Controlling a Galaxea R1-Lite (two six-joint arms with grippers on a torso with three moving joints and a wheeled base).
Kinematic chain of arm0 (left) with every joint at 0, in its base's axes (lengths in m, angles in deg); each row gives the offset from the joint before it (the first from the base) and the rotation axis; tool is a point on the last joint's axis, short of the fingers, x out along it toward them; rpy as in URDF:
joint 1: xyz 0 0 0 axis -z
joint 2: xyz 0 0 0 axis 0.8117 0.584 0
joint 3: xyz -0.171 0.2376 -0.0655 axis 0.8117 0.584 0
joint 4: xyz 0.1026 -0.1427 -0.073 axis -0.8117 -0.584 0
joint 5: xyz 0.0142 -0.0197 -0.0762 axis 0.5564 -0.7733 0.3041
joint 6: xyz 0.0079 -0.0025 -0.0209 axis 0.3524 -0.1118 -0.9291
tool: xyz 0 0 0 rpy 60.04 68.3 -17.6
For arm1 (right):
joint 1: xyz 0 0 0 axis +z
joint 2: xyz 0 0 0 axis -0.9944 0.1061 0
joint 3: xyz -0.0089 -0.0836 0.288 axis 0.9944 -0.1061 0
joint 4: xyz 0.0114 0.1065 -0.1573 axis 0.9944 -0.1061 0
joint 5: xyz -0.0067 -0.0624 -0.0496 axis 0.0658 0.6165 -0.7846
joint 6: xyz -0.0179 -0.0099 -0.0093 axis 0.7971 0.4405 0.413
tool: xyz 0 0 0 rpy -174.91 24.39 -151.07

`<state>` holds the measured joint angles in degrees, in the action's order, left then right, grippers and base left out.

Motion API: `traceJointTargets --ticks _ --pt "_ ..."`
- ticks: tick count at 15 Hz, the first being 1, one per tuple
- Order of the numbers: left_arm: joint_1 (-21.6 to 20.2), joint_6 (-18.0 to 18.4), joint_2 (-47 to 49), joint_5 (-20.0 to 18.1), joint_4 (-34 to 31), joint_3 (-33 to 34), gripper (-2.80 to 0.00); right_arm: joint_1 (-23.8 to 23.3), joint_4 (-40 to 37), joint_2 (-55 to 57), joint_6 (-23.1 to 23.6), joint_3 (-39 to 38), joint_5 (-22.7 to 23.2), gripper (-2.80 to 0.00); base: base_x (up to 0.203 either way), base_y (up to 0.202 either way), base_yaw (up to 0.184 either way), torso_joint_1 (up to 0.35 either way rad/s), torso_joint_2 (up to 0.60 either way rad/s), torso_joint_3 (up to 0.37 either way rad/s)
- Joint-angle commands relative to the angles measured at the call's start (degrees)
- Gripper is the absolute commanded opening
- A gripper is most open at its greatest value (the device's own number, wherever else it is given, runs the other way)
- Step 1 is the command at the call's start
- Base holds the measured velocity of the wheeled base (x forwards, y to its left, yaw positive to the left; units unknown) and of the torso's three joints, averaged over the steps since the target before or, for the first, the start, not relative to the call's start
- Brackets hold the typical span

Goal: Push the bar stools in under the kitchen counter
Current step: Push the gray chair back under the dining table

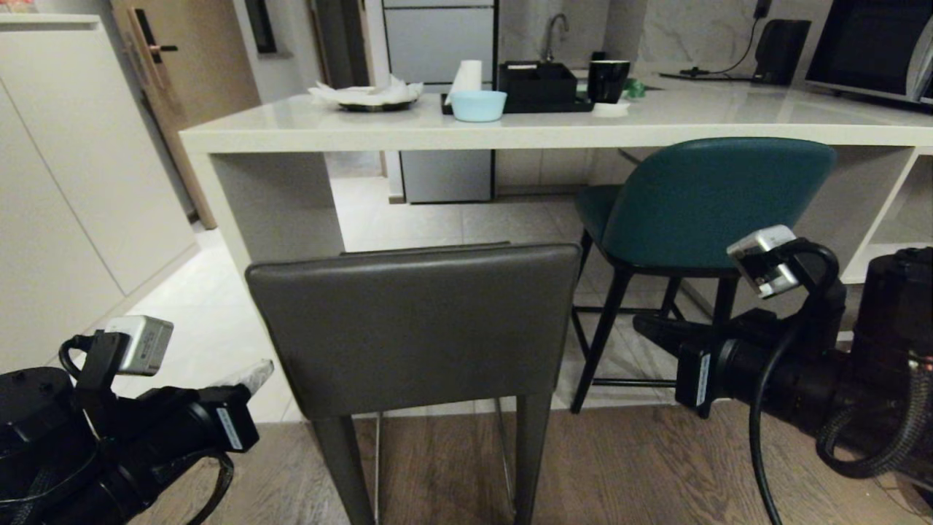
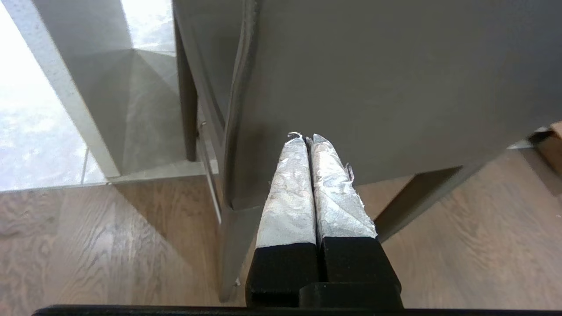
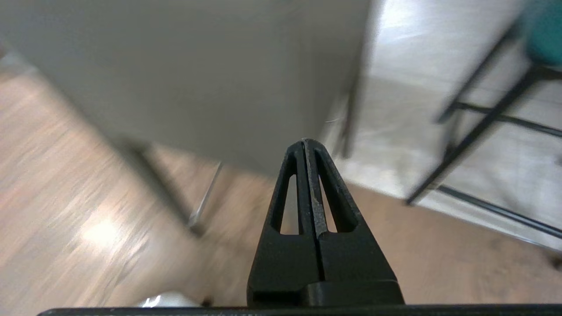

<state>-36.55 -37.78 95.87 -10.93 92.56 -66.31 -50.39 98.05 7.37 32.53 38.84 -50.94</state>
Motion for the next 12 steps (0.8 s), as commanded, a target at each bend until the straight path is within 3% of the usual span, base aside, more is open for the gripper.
traceJointTargets --ticks 1,5,8,12 --pt "0.1 -0.1 -1.8 -1.3 0.4 0.5 -2.8 3.3 0.0 -0.2 -0.8 -2.7 3.7 -2.8 0.0 0.0 0.0 0.0 0.0 0.0" --pt "0.0 0.1 1.2 -3.8 0.4 -4.0 -2.8 4.1 0.5 8.1 -5.0 1.3 6.3 -2.8 0.0 0.0 0.0 0.0 0.0 0.0" --pt "-0.3 3.5 4.9 -3.5 0.4 -7.0 -2.8 4.6 1.6 14.1 -5.2 4.8 6.1 -2.8 0.0 0.0 0.0 0.0 0.0 0.0" --pt "0.1 4.8 9.8 -3.4 0.5 -8.4 -2.8 5.5 7.6 21.1 -5.1 8.5 1.4 -2.8 0.0 0.0 0.0 0.0 0.0 0.0"
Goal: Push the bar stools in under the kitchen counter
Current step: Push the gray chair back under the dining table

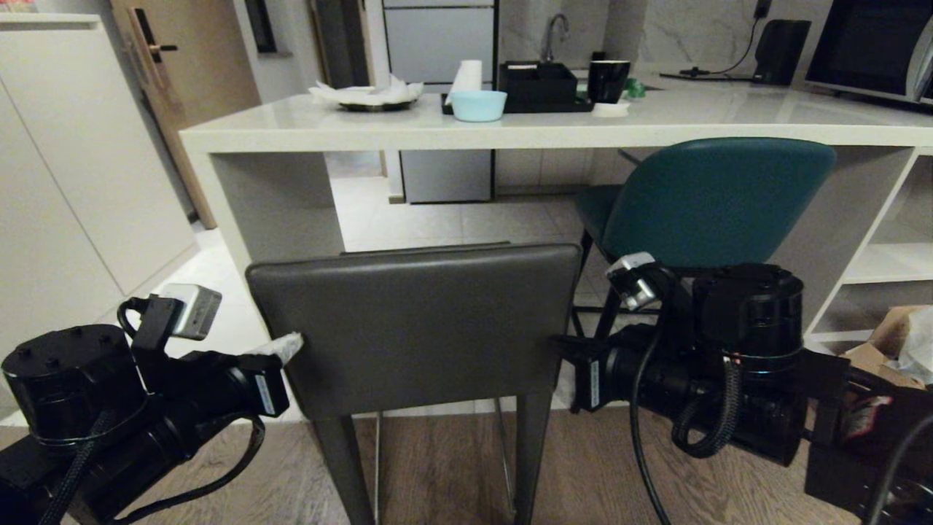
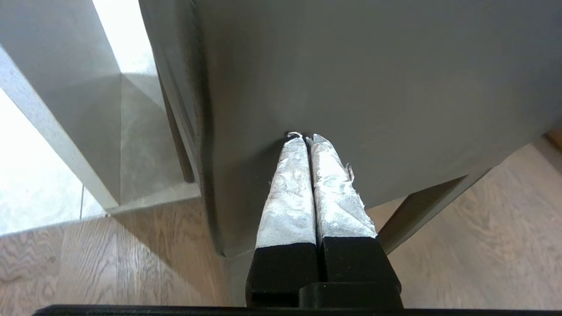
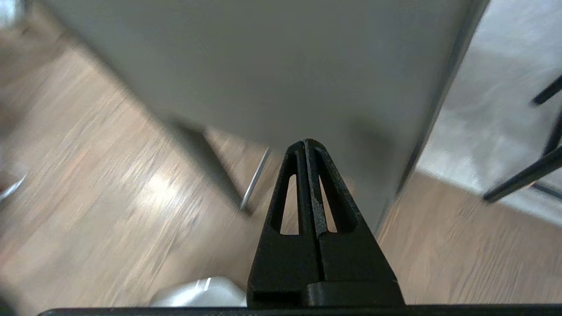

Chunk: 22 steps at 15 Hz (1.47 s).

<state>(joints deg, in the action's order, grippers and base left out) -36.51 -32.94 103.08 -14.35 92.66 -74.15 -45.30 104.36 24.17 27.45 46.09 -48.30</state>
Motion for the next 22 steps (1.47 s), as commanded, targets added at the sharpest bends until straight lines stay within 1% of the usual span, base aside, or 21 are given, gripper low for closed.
traceJointTargets --ticks 1,6,22 --pt "0.0 -0.1 2.7 0.0 0.4 -0.7 -2.8 0.6 1.9 5.1 0.0 1.6 -1.7 -2.8 0.0 0.0 0.0 0.0 0.0 0.0" --pt "0.0 -0.1 3.1 0.0 0.4 -0.6 -2.8 0.6 3.7 6.9 0.0 2.0 -2.6 -2.8 0.014 0.0 0.0 0.0 0.0 0.0" --pt "0.1 0.0 3.1 0.1 0.4 -0.3 -2.8 0.5 3.8 7.4 0.0 1.8 -2.8 -2.8 0.188 0.0 0.002 0.002 0.0 0.002"
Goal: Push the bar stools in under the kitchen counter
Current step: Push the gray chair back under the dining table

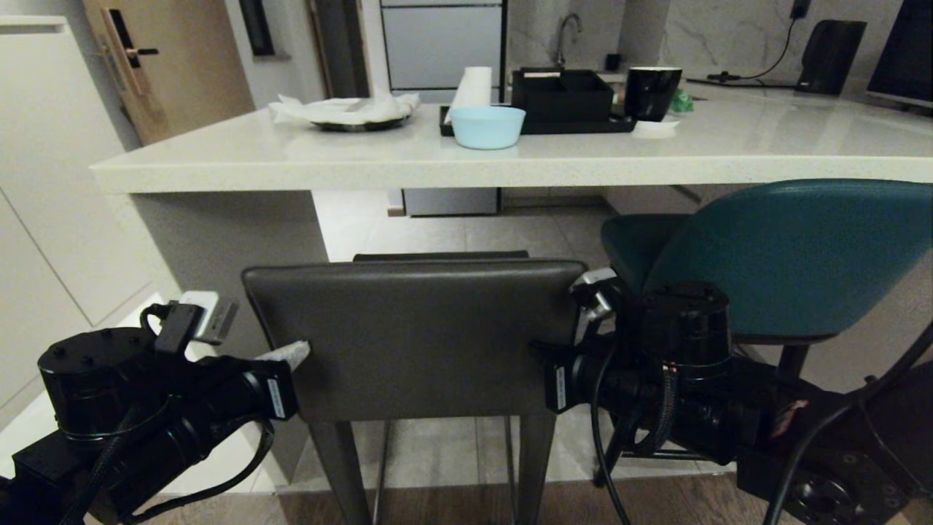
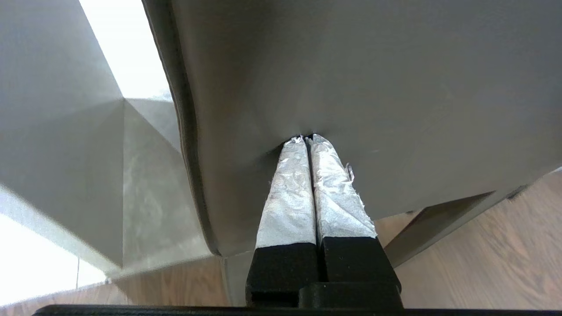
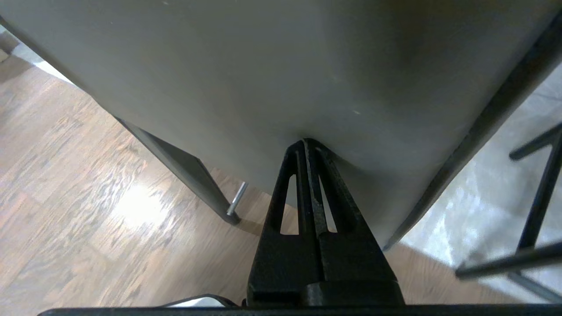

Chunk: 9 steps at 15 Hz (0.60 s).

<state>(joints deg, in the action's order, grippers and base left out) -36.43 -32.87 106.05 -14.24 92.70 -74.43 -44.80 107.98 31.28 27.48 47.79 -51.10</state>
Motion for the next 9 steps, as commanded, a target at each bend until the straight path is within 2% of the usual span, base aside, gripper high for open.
traceJointTargets --ticks 1,7,9 --pt "-0.1 -0.1 0.1 0.0 0.4 0.0 -2.8 0.0 0.2 0.2 -0.1 0.1 0.0 -2.8 0.187 0.0 0.0 0.002 0.0 0.001" --pt "0.0 -0.2 -1.0 0.3 0.4 0.7 -2.8 0.0 0.6 -0.1 -0.1 -0.3 0.0 -2.8 0.184 0.0 0.002 0.005 0.0 0.003" --pt "0.0 -0.2 -1.6 0.3 0.4 1.9 -2.8 0.0 0.9 -0.1 -0.1 -0.7 0.0 -2.8 0.059 0.0 0.003 0.005 0.0 0.002"
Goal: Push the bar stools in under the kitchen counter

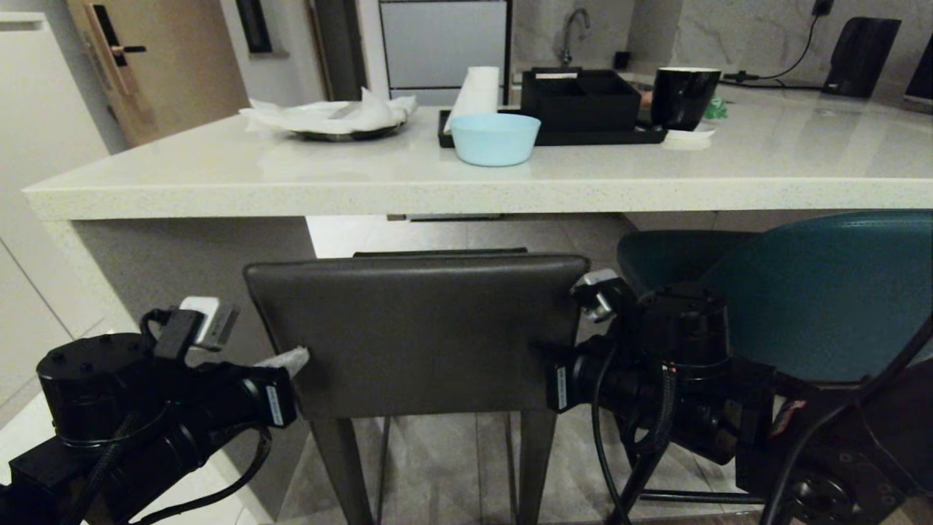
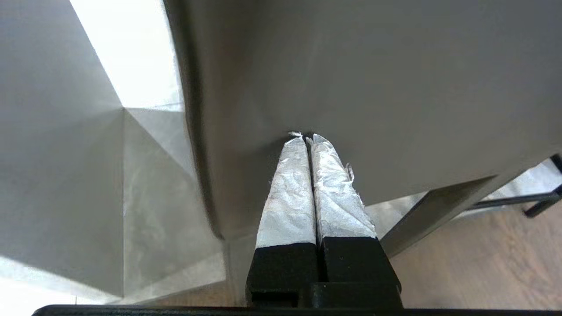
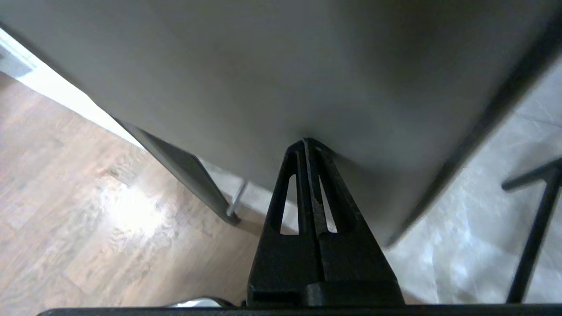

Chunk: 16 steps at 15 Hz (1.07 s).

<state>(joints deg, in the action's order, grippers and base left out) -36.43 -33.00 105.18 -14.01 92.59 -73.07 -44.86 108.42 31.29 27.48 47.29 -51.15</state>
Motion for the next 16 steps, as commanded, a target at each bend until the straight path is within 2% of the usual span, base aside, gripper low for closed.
traceJointTargets --ticks 1,6,10,13,15,16 --pt "0.0 0.0 -1.0 0.0 0.5 0.8 -2.8 0.1 0.5 -0.1 -0.1 -0.3 0.0 -2.8 0.0 0.0 0.0 0.0 0.0 0.0" --pt "0.0 0.0 -6.7 0.0 0.6 4.9 -2.8 0.2 0.5 -4.3 0.3 -2.4 0.0 -2.8 0.0 0.0 0.0 0.0 0.0 0.0" --pt "-1.2 0.1 -19.6 0.6 -1.5 5.7 -2.8 0.1 0.3 -16.9 4.4 -11.4 0.2 -2.8 0.0 0.0 0.0 0.0 0.0 0.0" --pt "-1.6 0.3 -32.7 2.2 -11.0 5.4 -2.8 -1.6 -1.3 -29.1 6.1 -16.6 -0.7 -2.8 0.0 0.0 0.0 0.0 0.0 0.0" --pt "-1.7 0.4 -42.6 3.7 -22.1 2.6 -2.8 -5.1 -4.5 -37.3 6.5 -17.9 -2.8 -2.8 0.0 0.0 0.0 0.0 0.0 0.0" --pt "-1.7 0.4 -47.4 4.7 -29.6 0.2 -2.8 -8.3 -6.7 -41.3 6.8 -18.2 -3.6 -2.8 0.0 0.0 0.0 0.0 0.0 0.0"
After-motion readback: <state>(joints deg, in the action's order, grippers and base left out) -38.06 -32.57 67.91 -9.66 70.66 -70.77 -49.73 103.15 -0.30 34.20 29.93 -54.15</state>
